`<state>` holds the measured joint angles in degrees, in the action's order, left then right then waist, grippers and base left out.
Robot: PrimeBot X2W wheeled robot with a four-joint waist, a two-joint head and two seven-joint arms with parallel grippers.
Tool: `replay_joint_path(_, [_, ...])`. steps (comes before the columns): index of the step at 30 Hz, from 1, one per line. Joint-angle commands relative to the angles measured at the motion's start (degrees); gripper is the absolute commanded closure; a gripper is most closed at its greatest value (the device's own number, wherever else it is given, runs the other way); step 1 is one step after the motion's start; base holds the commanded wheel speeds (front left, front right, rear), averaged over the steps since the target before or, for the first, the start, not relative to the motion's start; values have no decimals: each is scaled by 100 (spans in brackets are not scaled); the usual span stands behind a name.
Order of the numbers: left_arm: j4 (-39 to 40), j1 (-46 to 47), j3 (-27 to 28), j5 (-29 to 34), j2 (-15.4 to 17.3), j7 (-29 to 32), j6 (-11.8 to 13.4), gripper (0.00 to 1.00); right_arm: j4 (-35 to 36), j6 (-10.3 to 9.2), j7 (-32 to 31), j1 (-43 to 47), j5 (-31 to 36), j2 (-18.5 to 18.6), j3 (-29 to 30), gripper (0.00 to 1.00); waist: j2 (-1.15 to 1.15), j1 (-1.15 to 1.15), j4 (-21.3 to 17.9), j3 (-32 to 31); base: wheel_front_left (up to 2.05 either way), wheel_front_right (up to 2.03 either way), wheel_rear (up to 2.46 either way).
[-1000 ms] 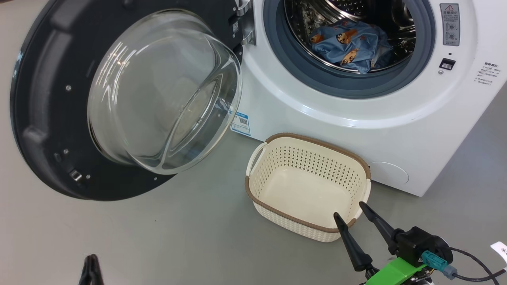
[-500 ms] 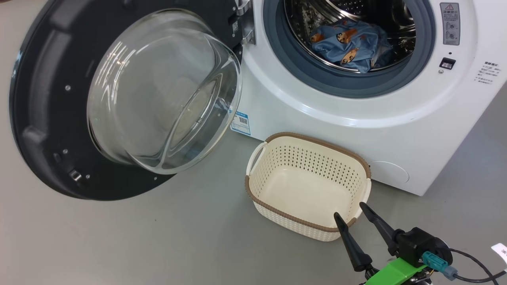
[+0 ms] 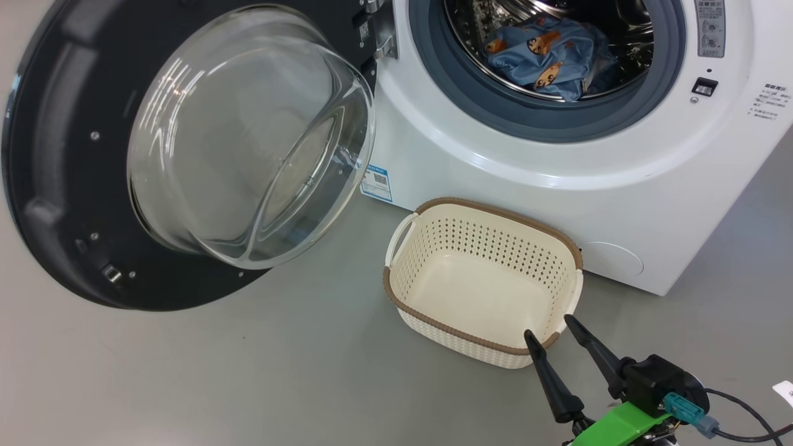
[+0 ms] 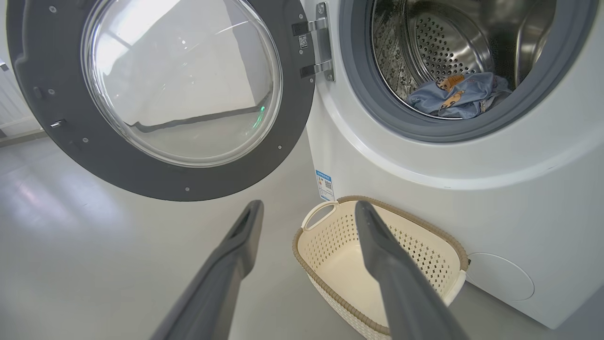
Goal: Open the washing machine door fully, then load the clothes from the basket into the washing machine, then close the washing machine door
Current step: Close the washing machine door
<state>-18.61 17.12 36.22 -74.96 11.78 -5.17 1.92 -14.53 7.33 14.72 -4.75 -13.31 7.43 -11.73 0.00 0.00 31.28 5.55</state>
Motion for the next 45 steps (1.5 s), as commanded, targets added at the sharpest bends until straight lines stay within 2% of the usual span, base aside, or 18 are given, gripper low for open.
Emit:
replay_joint_path(1, [-212,472,123,-138,480,202,-5,100,159,16,28,-41,-13,0,-75,0,0,0,-12,29,0,0,0])
replay_joint_path(8, [-1286,1691,36,-462,1074,529,-203,100,239,16,28,194,47,17,109,0,0,0,-83,88,0,0,0])
replay_joint_path(14, [-1851,2128,46,-719,1325,868,-529,100,271,16,28,159,85,174,77,0,0,0,-387,286,0,0,0])
replay_joint_path(19, [-1938,2163,46,-964,1389,1316,-771,100,320,16,28,102,84,326,85,0,0,0,-629,426,0,0,0])
replay_joint_path(26, [-2040,2100,64,-1124,1311,1534,-886,100,355,16,28,80,76,490,98,0,0,0,-764,592,0,0,0])
replay_joint_path(29, [-2091,2062,25,-1152,1314,1669,-916,100,369,16,28,52,69,563,66,0,0,0,-818,660,0,0,0])
replay_joint_path(35, [-2185,1989,-88,-1339,1407,2328,-937,100,403,16,28,25,55,627,-42,0,0,0,-921,680,0,0,0])
replay_joint_path(41, [-2165,1824,-162,-1393,1496,2723,-939,100,411,16,28,39,16,699,-97,0,0,0,-984,655,0,0,0])
replay_joint_path(45, [-2071,1690,-232,-1537,1469,3195,-939,100,416,16,28,57,22,705,-89,0,0,0,-974,652,0,0,0])
